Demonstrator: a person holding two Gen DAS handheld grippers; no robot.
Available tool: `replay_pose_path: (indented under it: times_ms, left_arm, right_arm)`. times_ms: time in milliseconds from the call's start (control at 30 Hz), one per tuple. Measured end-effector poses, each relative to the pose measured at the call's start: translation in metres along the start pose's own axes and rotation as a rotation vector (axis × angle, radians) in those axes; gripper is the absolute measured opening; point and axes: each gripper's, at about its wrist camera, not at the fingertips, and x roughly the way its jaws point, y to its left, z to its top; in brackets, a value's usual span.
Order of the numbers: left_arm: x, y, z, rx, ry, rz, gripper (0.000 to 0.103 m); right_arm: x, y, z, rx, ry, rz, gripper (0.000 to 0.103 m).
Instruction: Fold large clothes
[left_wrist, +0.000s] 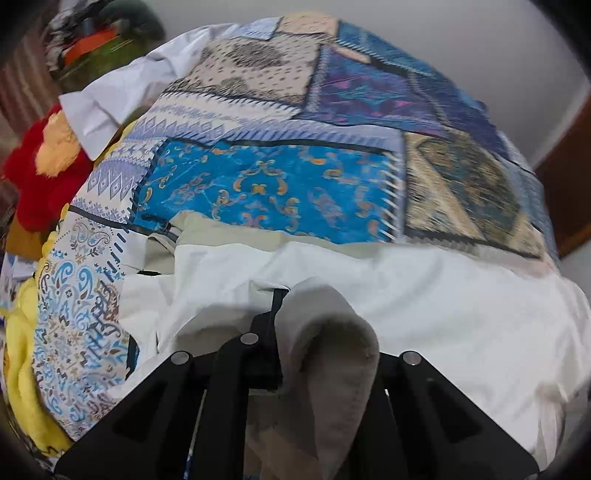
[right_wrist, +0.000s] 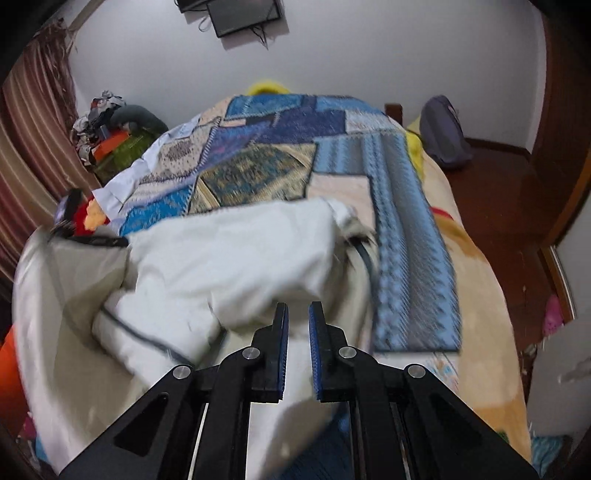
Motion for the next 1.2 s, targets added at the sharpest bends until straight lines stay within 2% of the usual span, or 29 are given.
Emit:
replay_pose_path:
  times_ms: [167, 333, 400, 433, 567, 700, 800, 933, 1000, 1100, 1167, 1200]
  left_arm:
    - [0.017, -0.001, 0.005, -0.028, -0.01, 0.106, 0.008]
    - [0.028, -0.007, -0.002, 0.005, 0.012, 0.182, 0.008]
    - [0.025, -0.009, -0.004, 0.027, 0.009, 0.206, 0.009]
    - [0.023, -0.01, -0.005, 0.036, 0.009, 0.212, 0.009]
    - [0.016, -0.011, -0.007, 0.087, 0.02, 0.216, 0.009]
    - [0.009, -0.012, -0.01, 0.126, 0.015, 0.226, 0.01]
    - [0.007, -0.007, -0.009, 0.121, 0.019, 0.222, 0.011]
    - [0.005, 0.004, -0.003, 0.097, 0.01, 0.217, 0.011]
    - [0.002, 0.011, 0.001, 0.078, -0.004, 0.22, 0.012]
    - [-0.002, 0.026, 0.009, 0.065, -0.026, 0.23, 0.024]
    - [-0.008, 0.034, 0.014, 0.077, -0.05, 0.25, 0.027]
    - [-0.015, 0.039, 0.015, 0.084, -0.068, 0.252, 0.028]
  right_arm:
    - [-0.017, 0.002, -0.045, -0.069, 0.114, 0.022, 0.007]
    - [-0.001, 0.03, -0.092, -0.123, 0.221, 0.128, 0.007]
    - [0.001, 0.044, -0.099, -0.149, 0.166, 0.107, 0.007]
    - [0.0, 0.051, -0.099, -0.159, 0.143, 0.124, 0.007]
    - [0.006, 0.066, -0.083, -0.077, 0.127, 0.319, 0.007]
    - [0.006, 0.082, -0.052, -0.061, 0.03, 0.405, 0.007]
    - [0.019, 0.089, -0.022, -0.061, -0.015, 0.374, 0.007]
    - [0.05, 0.076, 0.021, 0.012, -0.056, 0.239, 0.007]
    - [0.071, 0.06, 0.04, 0.057, -0.028, 0.149, 0.007]
    - [0.11, 0.039, 0.058, 0.041, 0.055, 0.01, 0.007]
    - [0.133, 0.028, 0.056, 0.018, 0.124, 0.001, 0.007]
    - [0.138, 0.029, 0.052, -0.011, 0.131, 0.0, 0.007]
